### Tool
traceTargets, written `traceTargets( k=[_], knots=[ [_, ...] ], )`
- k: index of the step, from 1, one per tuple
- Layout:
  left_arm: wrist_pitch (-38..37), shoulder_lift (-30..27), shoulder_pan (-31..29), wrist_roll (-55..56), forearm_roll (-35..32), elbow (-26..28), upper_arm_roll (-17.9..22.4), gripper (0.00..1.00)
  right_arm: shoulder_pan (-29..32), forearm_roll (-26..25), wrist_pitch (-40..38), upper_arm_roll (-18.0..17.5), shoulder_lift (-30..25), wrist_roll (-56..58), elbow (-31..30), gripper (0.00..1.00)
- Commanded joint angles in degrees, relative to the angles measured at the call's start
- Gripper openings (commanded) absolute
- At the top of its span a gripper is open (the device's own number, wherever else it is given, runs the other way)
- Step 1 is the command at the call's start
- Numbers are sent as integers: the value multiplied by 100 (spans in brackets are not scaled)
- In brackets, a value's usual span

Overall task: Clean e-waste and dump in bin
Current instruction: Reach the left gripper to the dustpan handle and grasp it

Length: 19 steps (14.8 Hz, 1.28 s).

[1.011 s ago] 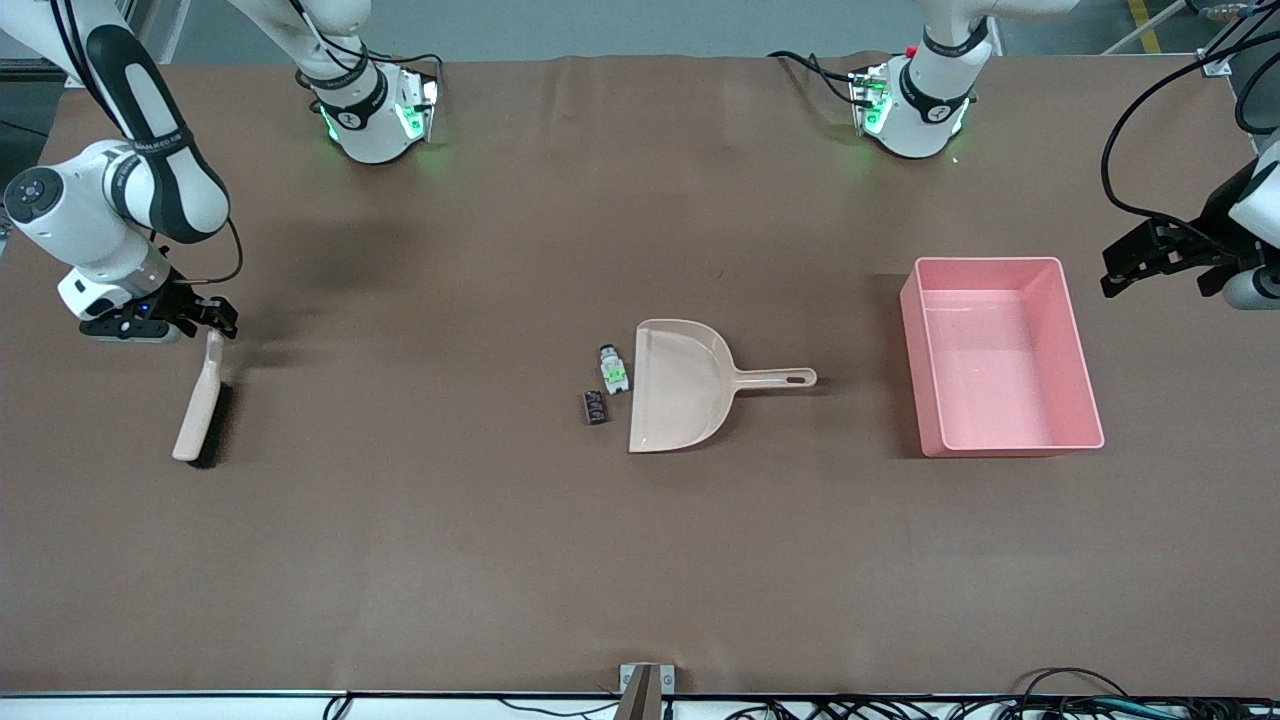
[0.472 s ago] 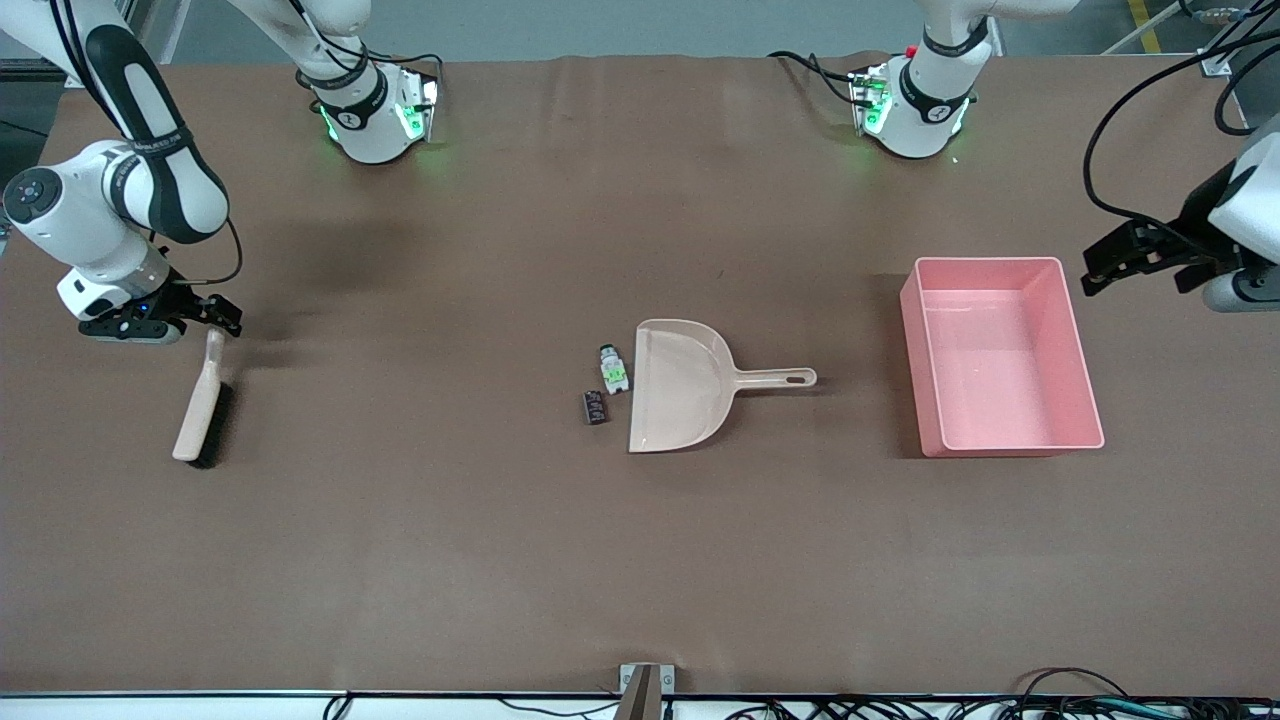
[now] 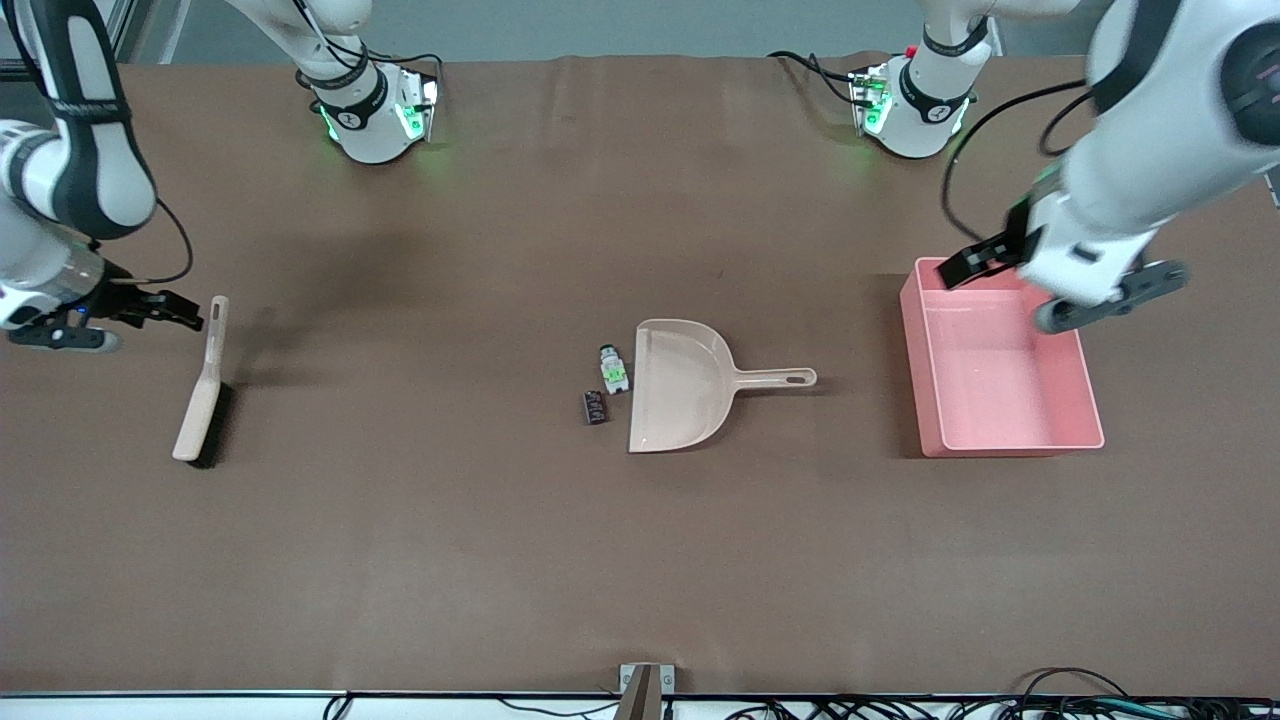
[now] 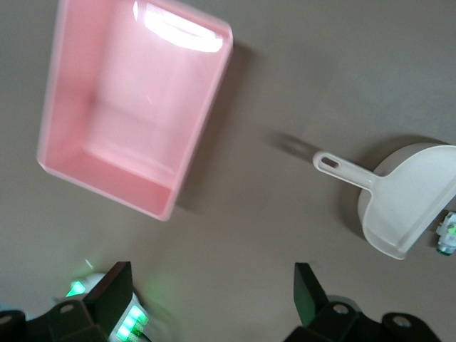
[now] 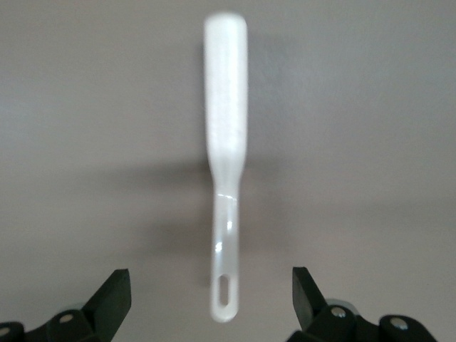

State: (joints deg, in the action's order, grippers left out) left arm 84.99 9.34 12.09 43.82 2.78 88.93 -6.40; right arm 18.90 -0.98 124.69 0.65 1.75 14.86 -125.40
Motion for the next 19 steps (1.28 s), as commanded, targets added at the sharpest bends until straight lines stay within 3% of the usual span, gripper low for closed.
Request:
traceTargets(
  k=[1,3,7,12,13,16,19],
  knots=[
    [288,620,-40,1203,520,-130,-63,100,-334,36,-1206,-13,-183,-457,891,100],
    [709,955,65,2178,601,-130,-72,100,-458,28,-1736,-4,-297,-537,1272,100],
    [1834,1605,399,4271,505,-130,-63,100,-405,28,-1729,22,-316,-476,1246,100],
    [2565,2212,812,5959,-13,-113,-54,100,-361,-33,-1396,31,-263,-423,1176,100],
    [2618,2300,874,6206,-110,-104,-54,100,-265,-51,-1117,31,-141,-266,1063,100],
    [2715,2520,997,6839,-374,-77,-54,100,112,-52,674,31,-25,488,-244,100],
    [2795,2582,1076,7184,-550,63,-54,100,403,-52,1136,31,211,895,-573,100]
  ],
)
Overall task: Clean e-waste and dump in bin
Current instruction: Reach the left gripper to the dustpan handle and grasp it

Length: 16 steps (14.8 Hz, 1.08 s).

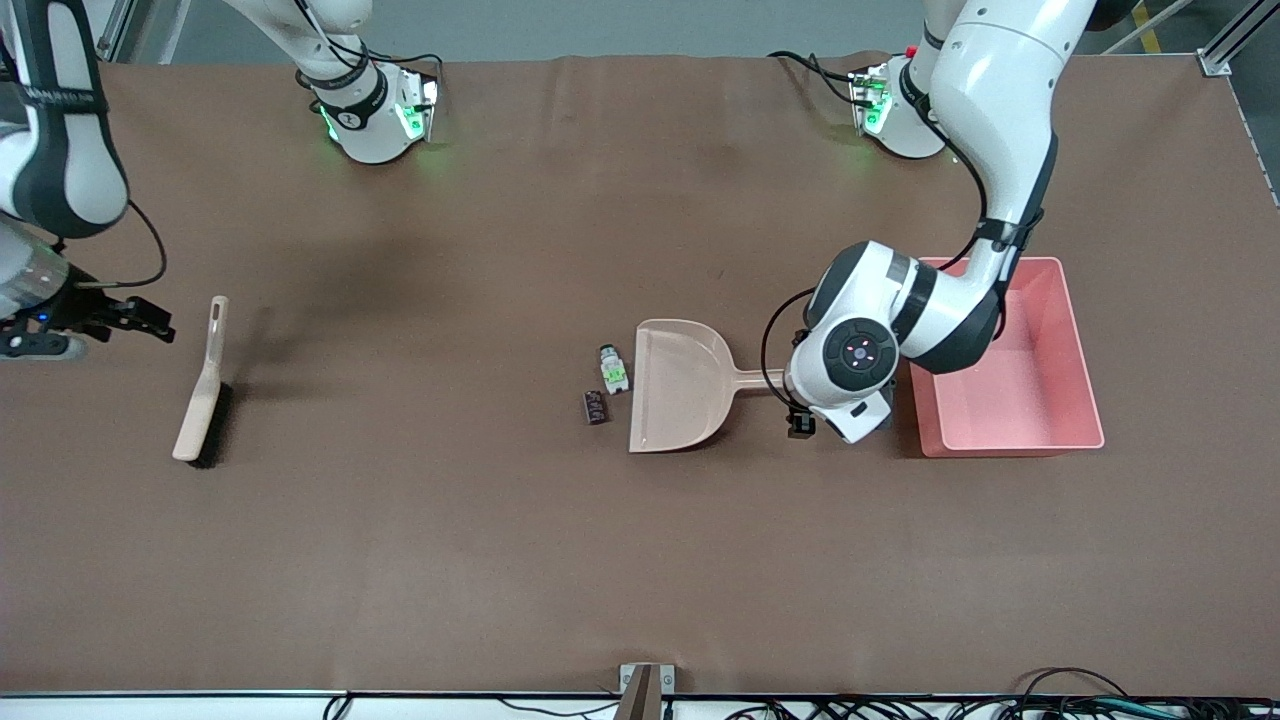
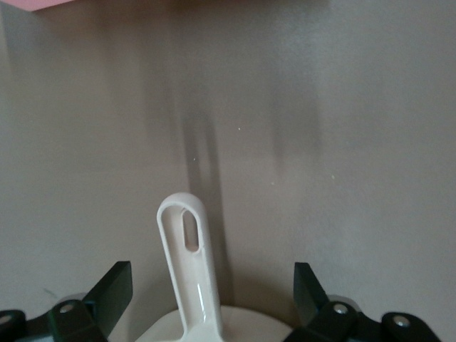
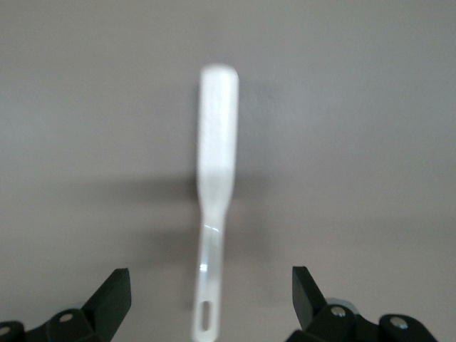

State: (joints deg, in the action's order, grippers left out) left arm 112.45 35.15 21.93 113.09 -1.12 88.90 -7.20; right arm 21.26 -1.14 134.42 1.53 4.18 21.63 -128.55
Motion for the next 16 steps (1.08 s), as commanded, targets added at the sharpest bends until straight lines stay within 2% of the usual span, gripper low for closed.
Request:
traceTargets(
  k=[1,3,6,8,10,12,14,16],
  knots=[
    [76,1,144,274,-160,144,26,100,177,-36,198,-56,91,236,-258,100],
    [198,-8,215,301,-160,320,35,100,212,-36,286,-56,249,315,-337,100],
    [506,1,276,572,-370,522,26,100,238,-27,1372,-65,285,315,-1134,100],
    [629,1,338,845,-485,611,26,97,291,-27,1867,-65,381,367,-1409,100],
    [630,1,338,933,-494,611,26,91,387,-27,2113,-65,600,429,-1410,100],
    [612,-17,347,943,-494,611,26,80,405,-18,2360,-74,812,421,-1392,100],
    [586,-8,382,943,-494,611,26,62,379,104,2343,-83,830,342,-1340,100],
    [568,-8,382,943,-494,611,35,48,222,550,2291,-92,830,280,-1235,100]
  ],
)
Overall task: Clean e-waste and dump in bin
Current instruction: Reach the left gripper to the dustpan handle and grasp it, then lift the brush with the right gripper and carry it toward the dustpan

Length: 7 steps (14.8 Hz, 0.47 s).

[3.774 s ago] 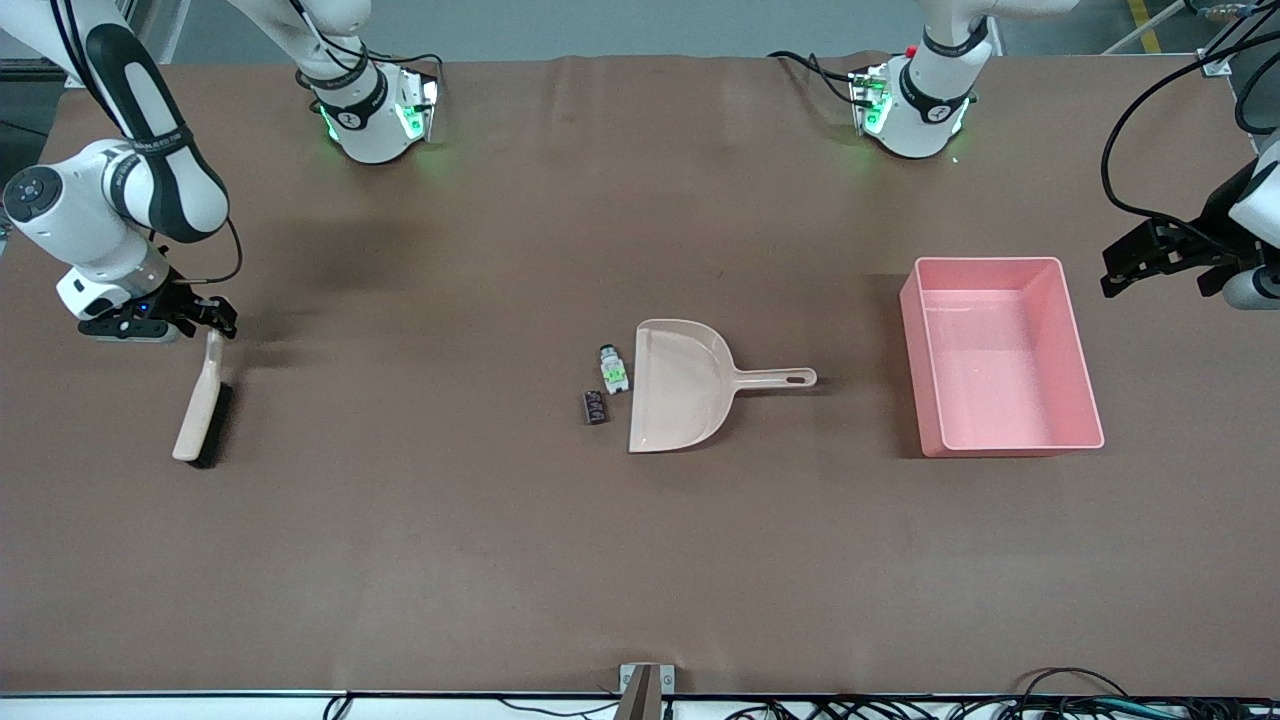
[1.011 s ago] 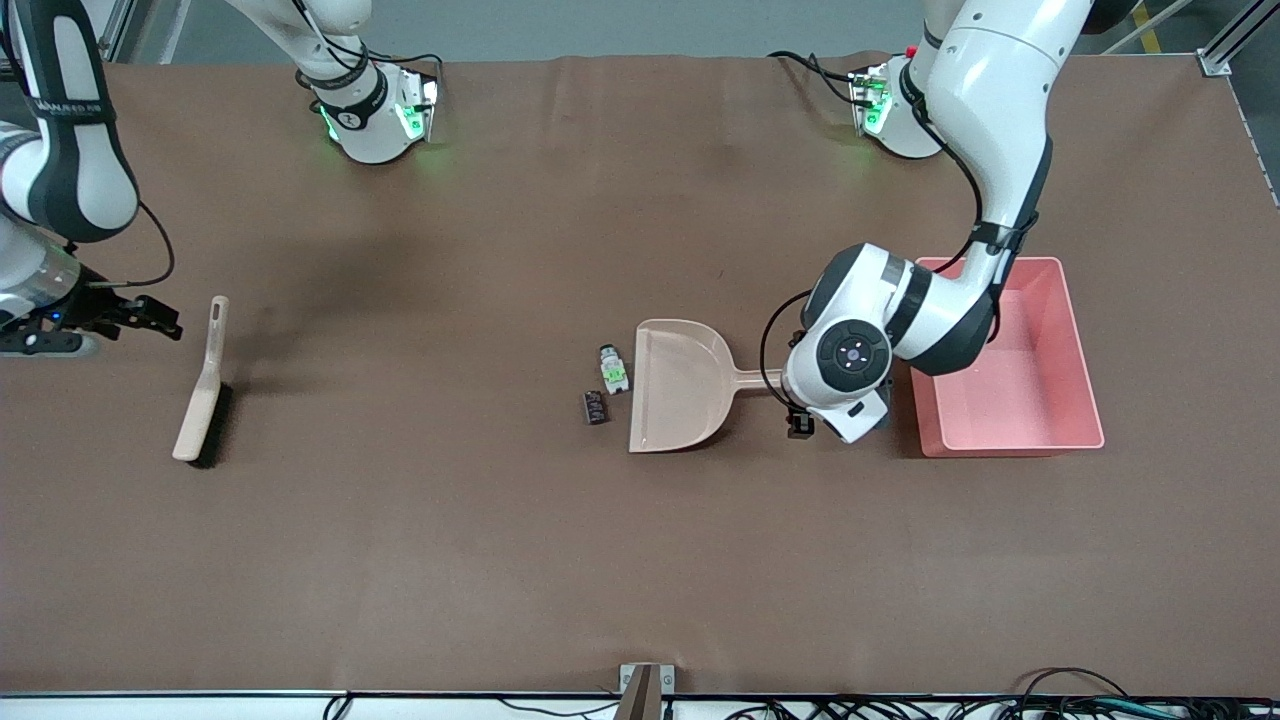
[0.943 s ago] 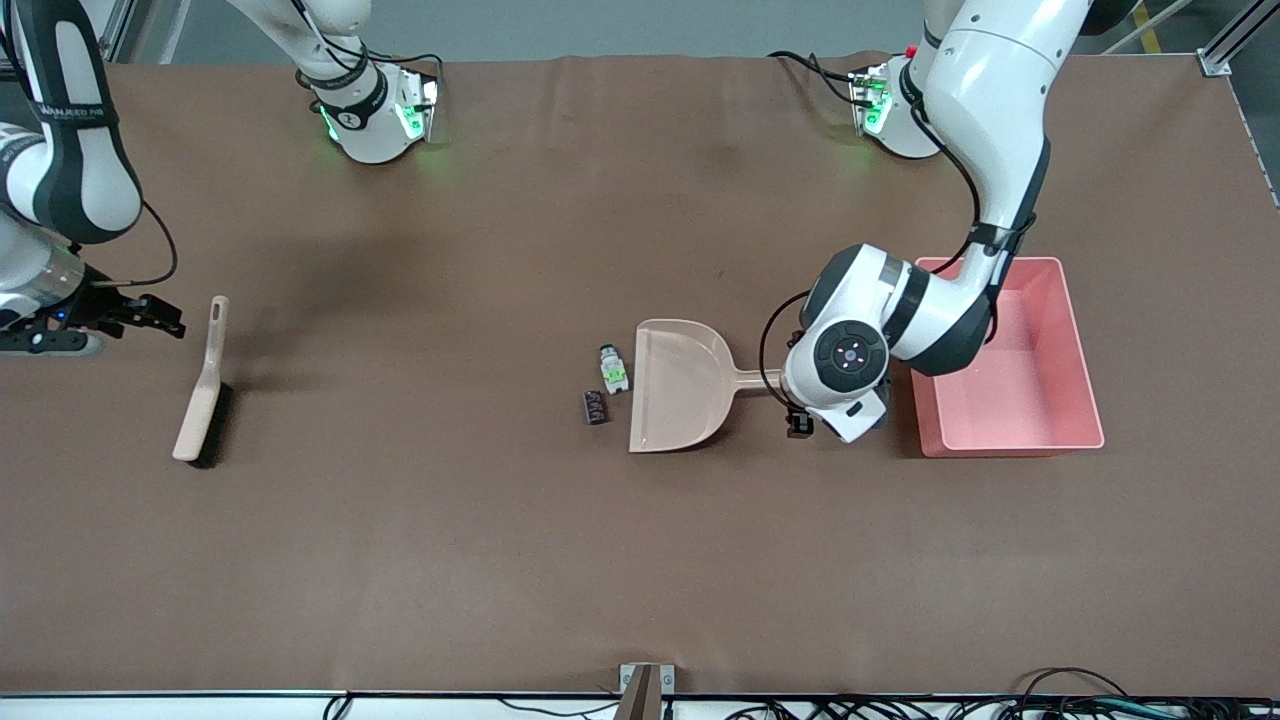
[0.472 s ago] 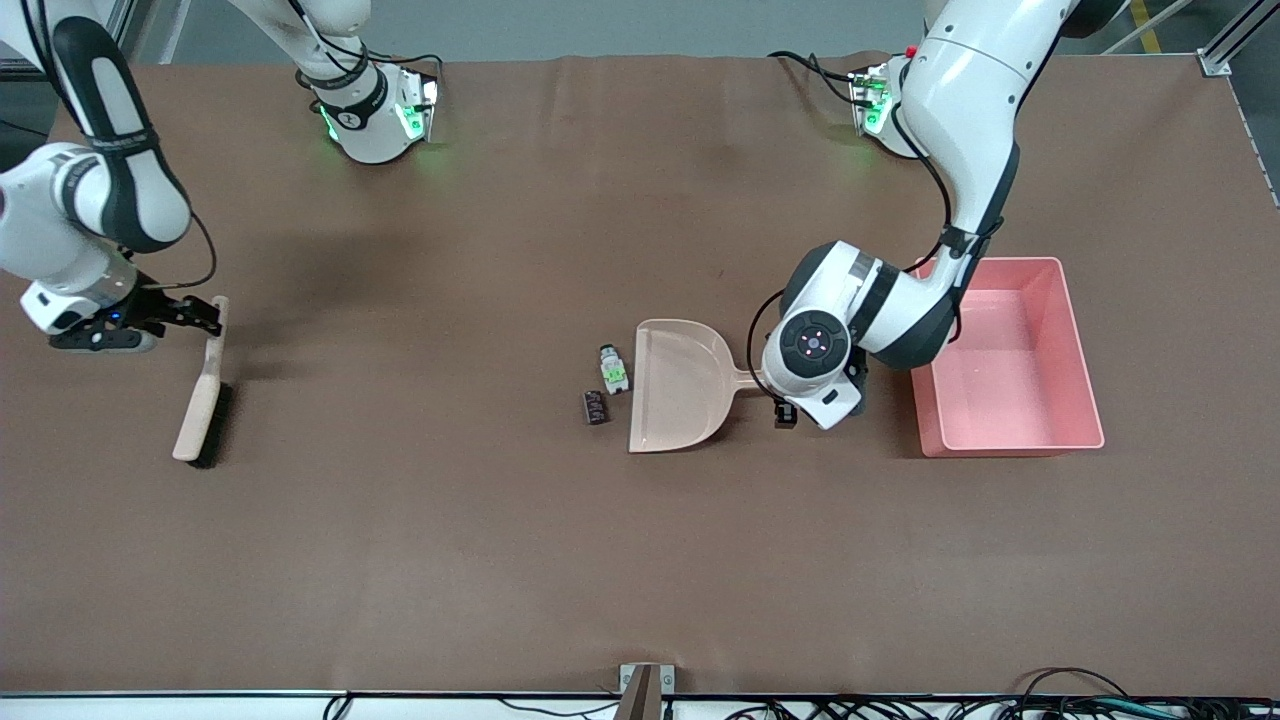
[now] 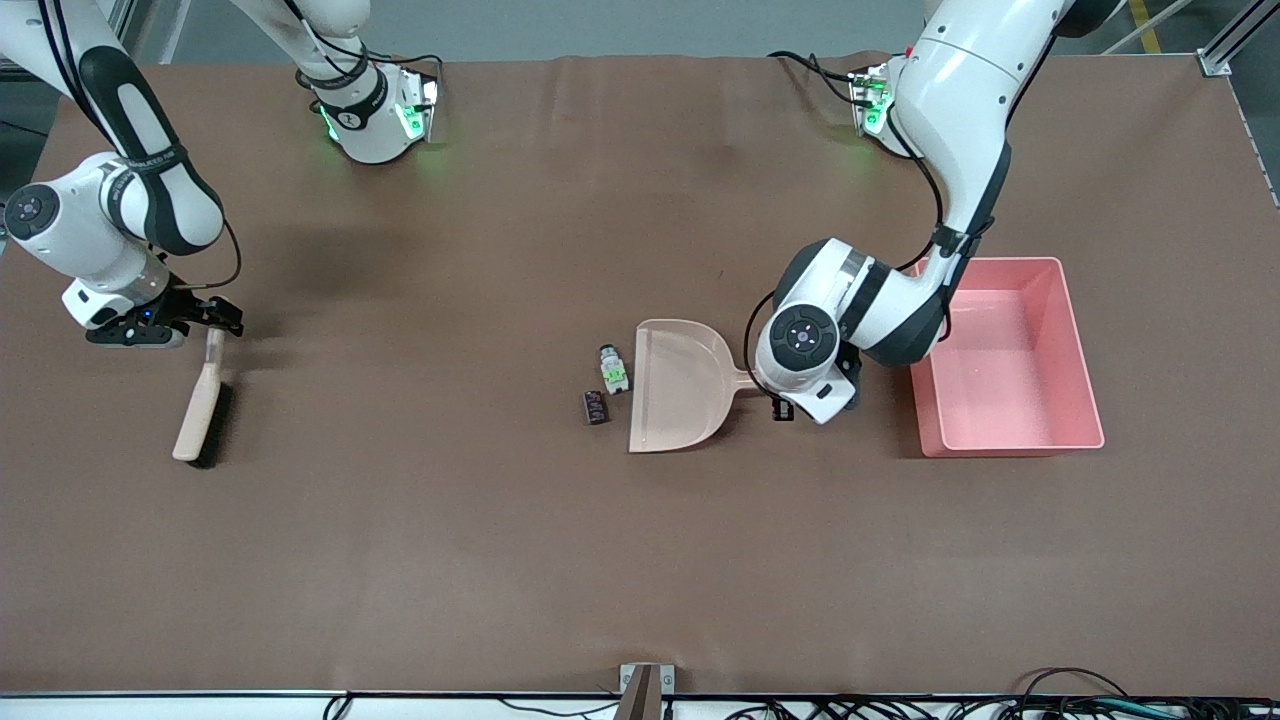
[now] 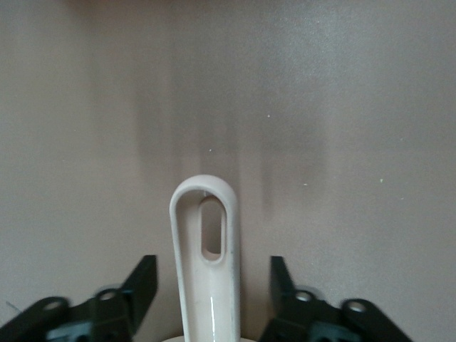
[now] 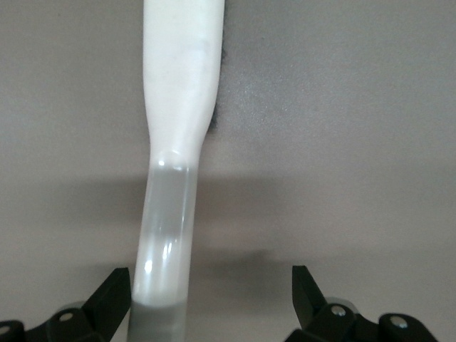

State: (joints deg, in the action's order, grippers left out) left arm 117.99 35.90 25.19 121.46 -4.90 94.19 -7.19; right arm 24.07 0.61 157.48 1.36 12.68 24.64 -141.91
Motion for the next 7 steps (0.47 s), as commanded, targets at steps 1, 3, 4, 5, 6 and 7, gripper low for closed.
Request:
traceTargets(
  k=[1,3,4,5,6,7],
  knots=[
    [4,-83,64,106,-134,82,33,43,-182,500,-24,-66,-20,-90,111,100],
    [-5,-83,91,106,-134,82,33,36,-227,510,-120,-66,-20,-222,163,99],
    [-5,-83,91,106,-134,82,33,31,-254,510,-208,-66,-20,-223,233,97],
    [-5,-83,100,98,-134,82,33,27,-254,502,-296,-66,-20,-179,303,93],
    [-5,-83,100,97,-143,82,33,24,-263,501,-314,-66,-20,-144,330,83],
    [-5,-83,100,97,-143,82,33,22,-271,501,-323,-66,-20,-126,330,75]
  ],
)
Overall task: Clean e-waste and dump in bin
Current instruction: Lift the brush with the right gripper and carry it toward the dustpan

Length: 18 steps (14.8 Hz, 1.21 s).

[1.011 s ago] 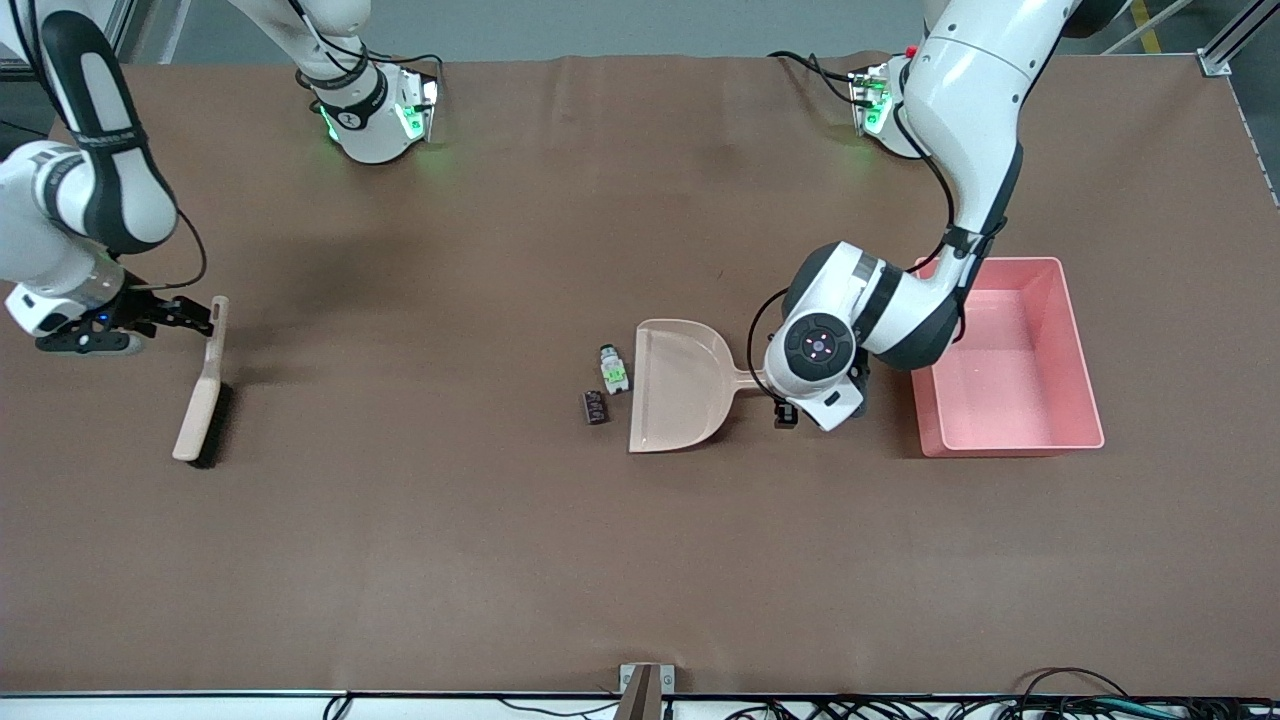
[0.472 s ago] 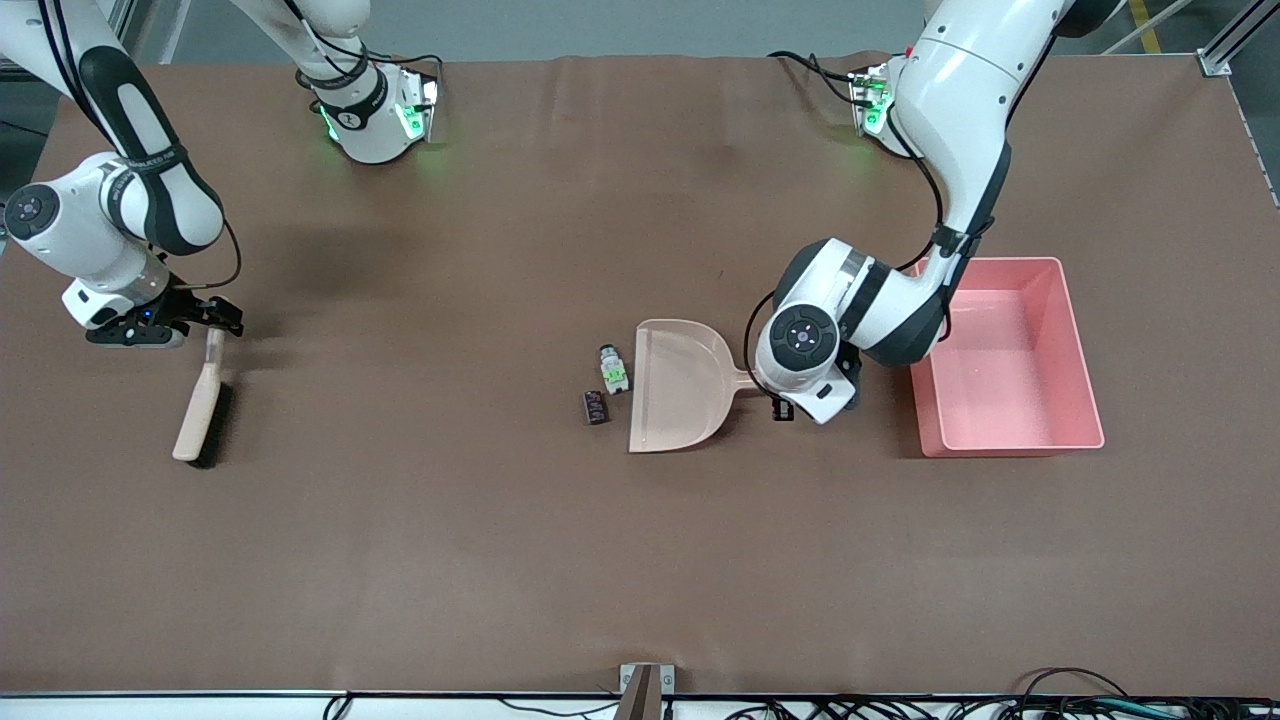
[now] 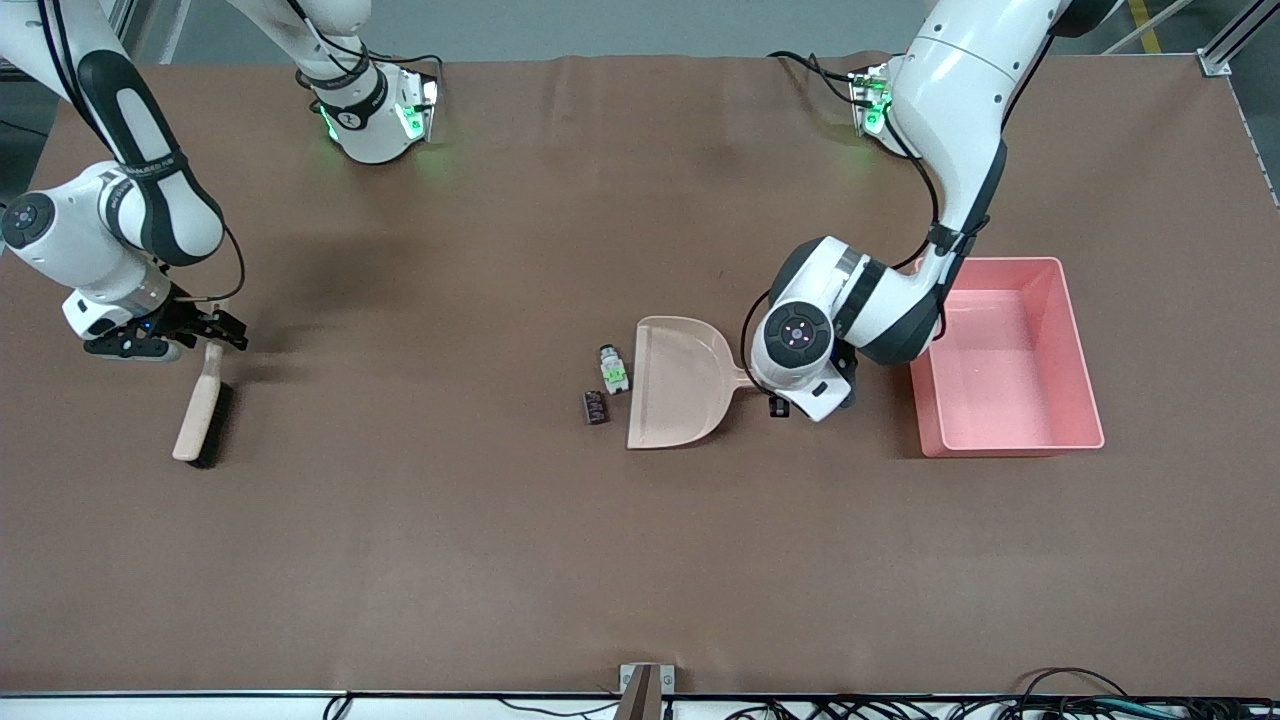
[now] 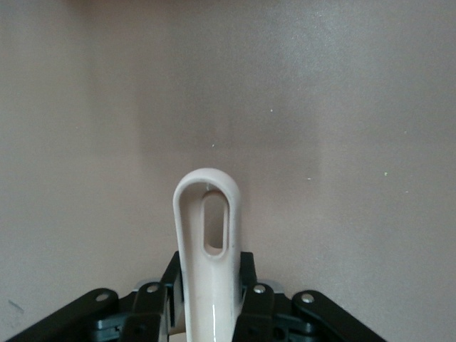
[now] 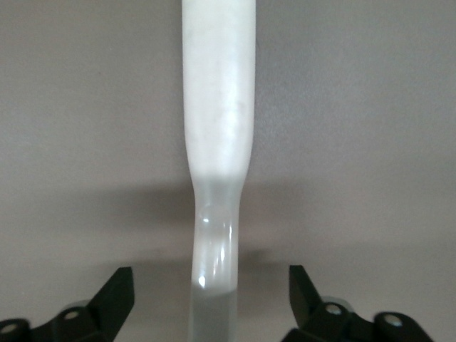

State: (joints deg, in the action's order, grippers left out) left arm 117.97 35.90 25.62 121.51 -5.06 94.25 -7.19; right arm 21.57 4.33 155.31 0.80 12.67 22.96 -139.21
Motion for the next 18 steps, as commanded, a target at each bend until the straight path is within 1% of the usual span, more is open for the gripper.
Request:
traceTargets(
  k=[1,2,4,6,8,10,12,16,18],
  knots=[
    [-10,-74,57,101,-205,76,33,19,-38,129,-106,-10,-19,42,70,66],
    [-19,-74,57,101,-232,76,33,16,-39,120,-106,-10,-19,50,70,59],
    [-89,-65,57,101,-249,76,33,10,-47,120,-106,-10,-19,42,78,48],
    [-98,-65,57,92,-249,76,42,10,-47,120,-106,-10,-19,42,78,37],
    [-168,-65,57,92,-293,67,51,6,-47,120,-98,-10,-19,33,87,26],
    [-291,-57,83,118,-486,58,33,6,-21,103,-63,-10,7,50,87,0],
    [-300,-22,92,215,-565,41,33,6,-21,85,-80,-10,130,42,219,0],
    [-423,67,145,575,-846,-47,42,4,-205,85,-115,-19,113,-29,280,0],
    [-467,67,145,689,-917,-65,33,2,-284,103,-464,-27,8,-29,315,0]
  ],
)
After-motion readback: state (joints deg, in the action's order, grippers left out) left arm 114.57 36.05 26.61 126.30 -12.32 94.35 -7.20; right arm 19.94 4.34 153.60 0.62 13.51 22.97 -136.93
